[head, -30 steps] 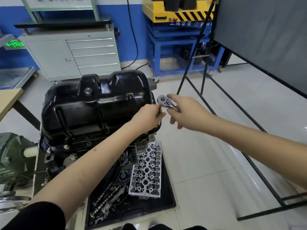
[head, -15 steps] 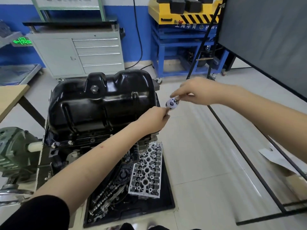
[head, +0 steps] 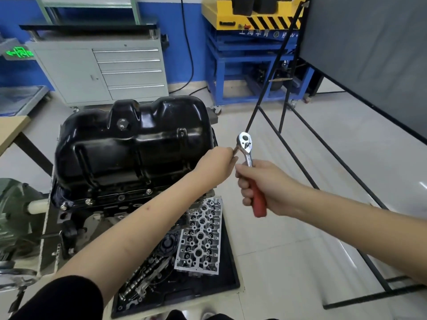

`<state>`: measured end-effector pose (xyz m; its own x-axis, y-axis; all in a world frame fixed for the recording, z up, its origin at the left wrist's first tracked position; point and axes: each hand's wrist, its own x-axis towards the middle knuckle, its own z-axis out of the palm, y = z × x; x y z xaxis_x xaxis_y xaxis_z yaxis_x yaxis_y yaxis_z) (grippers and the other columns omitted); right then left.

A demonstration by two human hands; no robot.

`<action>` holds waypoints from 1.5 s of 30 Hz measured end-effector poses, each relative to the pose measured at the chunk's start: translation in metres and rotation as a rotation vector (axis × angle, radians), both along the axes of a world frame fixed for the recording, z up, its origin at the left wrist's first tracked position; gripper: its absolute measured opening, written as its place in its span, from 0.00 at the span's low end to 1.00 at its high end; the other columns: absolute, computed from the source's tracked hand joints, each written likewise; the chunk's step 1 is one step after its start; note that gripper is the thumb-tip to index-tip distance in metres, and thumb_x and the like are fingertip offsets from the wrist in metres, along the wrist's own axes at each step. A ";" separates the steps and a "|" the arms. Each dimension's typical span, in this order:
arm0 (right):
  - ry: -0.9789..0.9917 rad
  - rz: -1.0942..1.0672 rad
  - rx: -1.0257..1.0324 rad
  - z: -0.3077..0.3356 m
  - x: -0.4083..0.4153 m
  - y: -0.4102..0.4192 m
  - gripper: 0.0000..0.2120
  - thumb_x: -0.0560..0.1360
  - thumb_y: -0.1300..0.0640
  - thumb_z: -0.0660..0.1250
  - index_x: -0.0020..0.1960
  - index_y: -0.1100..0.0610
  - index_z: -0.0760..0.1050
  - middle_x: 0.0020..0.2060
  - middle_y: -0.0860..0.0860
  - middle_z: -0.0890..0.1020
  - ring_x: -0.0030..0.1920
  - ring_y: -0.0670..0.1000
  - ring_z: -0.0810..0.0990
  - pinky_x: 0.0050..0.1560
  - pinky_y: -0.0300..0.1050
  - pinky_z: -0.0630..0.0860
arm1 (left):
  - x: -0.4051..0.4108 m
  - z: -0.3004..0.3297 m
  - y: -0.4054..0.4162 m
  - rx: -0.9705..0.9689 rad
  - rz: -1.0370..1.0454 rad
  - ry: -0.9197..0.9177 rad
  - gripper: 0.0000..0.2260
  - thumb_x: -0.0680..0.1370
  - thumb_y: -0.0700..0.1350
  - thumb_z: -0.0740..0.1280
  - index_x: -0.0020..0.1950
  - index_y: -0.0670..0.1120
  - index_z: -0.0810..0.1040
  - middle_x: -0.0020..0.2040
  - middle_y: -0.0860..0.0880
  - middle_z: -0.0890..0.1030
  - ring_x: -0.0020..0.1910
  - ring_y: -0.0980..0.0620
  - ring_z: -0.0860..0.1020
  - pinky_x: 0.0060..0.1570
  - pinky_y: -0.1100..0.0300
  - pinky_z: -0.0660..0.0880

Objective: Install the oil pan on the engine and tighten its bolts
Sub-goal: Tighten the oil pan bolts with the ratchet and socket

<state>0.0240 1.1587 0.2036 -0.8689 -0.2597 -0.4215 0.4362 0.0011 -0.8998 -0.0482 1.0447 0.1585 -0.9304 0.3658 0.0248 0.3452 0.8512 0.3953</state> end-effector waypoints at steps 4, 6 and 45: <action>0.016 0.179 0.086 0.004 -0.009 0.002 0.10 0.78 0.65 0.56 0.38 0.58 0.66 0.21 0.48 0.70 0.19 0.45 0.67 0.21 0.35 0.69 | 0.000 -0.001 -0.006 0.056 0.033 -0.014 0.08 0.78 0.42 0.57 0.44 0.39 0.71 0.43 0.40 0.78 0.44 0.39 0.77 0.40 0.54 0.70; 0.104 0.382 0.377 0.019 -0.027 0.017 0.09 0.77 0.67 0.57 0.41 0.57 0.69 0.23 0.49 0.72 0.21 0.46 0.69 0.23 0.36 0.70 | 0.000 -0.002 -0.012 0.115 0.039 -0.020 0.10 0.79 0.43 0.57 0.40 0.40 0.70 0.42 0.39 0.80 0.42 0.40 0.78 0.41 0.53 0.73; 0.481 0.840 1.260 0.050 -0.092 0.031 0.11 0.76 0.62 0.60 0.56 0.51 0.73 0.37 0.49 0.80 0.38 0.49 0.79 0.38 0.40 0.75 | -0.003 -0.005 -0.020 0.159 0.016 -0.139 0.13 0.80 0.44 0.57 0.38 0.40 0.69 0.41 0.38 0.82 0.40 0.41 0.81 0.46 0.47 0.76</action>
